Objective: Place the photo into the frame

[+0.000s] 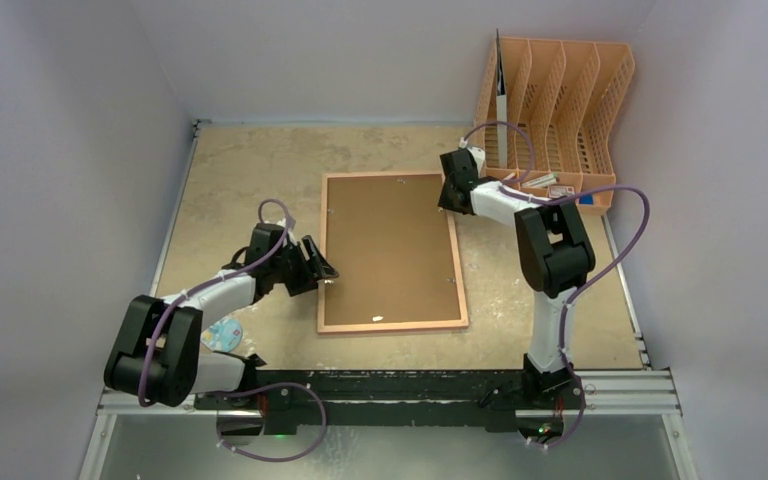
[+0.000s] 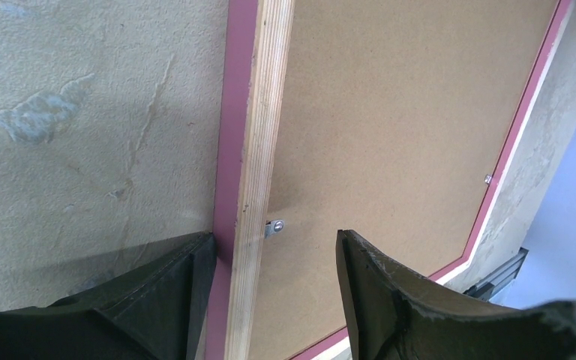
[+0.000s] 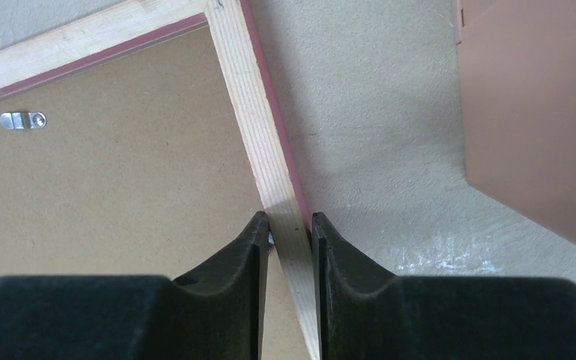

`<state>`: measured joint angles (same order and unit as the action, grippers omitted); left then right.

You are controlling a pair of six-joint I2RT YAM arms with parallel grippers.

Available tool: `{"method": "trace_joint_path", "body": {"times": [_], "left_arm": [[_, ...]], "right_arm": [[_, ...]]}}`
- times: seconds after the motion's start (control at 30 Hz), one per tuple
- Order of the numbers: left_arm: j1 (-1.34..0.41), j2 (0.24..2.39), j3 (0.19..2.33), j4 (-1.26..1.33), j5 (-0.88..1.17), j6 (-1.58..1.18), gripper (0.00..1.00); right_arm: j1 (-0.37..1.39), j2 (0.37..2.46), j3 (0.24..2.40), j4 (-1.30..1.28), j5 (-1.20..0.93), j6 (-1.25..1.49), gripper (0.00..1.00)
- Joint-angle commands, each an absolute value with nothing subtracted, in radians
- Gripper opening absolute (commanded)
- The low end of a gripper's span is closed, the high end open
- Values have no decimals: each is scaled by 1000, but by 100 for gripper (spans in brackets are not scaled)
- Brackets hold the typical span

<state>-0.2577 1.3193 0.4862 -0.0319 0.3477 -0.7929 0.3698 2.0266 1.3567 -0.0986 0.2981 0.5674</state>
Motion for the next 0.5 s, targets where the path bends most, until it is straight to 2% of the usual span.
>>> {"method": "trace_joint_path", "body": {"times": [0.0, 0.17, 0.33, 0.47], "left_arm": [[-272, 1363, 468, -25, 395, -788, 62], [-272, 1367, 467, -19, 401, -789, 62], [-273, 1366, 465, -20, 397, -787, 62], [-273, 1368, 463, -21, 396, -785, 62]], "right_arm": [[387, 2037, 1312, -188, 163, 522, 23], [388, 2019, 1312, -191, 165, 532, 26], [387, 2026, 1331, -199, 197, 569, 41], [387, 2049, 1347, -202, 198, 584, 43]]}}
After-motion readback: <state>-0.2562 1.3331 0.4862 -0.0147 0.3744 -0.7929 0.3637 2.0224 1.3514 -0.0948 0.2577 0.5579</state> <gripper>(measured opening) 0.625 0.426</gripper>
